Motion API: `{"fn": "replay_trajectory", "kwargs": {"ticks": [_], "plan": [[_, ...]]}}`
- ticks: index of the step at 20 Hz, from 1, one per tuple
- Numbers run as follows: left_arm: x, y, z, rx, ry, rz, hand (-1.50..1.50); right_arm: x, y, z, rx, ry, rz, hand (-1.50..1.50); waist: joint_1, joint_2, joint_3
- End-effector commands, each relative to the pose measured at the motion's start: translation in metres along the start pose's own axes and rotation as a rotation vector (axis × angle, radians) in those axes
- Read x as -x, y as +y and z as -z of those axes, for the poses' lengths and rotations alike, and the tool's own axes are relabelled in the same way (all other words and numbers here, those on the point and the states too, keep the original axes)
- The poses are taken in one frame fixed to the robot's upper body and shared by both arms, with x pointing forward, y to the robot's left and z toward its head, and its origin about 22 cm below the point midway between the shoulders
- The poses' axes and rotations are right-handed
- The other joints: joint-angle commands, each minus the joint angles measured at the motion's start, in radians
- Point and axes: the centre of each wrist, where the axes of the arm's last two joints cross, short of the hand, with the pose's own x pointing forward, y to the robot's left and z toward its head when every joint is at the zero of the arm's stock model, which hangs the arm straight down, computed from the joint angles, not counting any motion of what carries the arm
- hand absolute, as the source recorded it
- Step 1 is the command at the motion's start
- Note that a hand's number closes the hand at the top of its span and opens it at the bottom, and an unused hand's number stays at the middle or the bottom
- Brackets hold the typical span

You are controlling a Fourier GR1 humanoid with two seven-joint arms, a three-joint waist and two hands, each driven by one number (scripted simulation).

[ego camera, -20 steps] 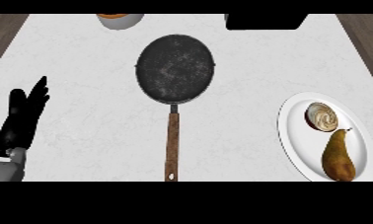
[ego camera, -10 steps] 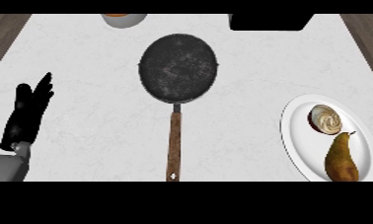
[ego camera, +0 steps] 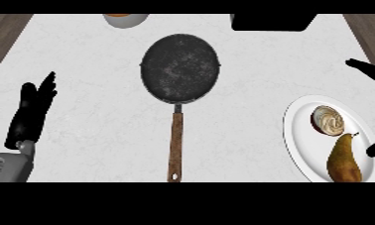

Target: Pick the cupcake from the plate and place it in the pan

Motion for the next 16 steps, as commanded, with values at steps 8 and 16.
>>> {"fn": "replay_trajectory", "kwargs": {"ticks": [8,16], "plan": [[0.003,-0.004,-0.013,-0.008,0.013,-0.002,0.00,-0.010,0.051,0.017,-0.035,0.084,-0.066,-1.50,-0.012,-0.004,0.001],[-0.003,0.007,-0.002,0.007,0.006,-0.001,0.00,0.002,0.063,0.040,-0.094,0.123,-0.145,-1.50,-0.011,-0.002,0.001]]}}
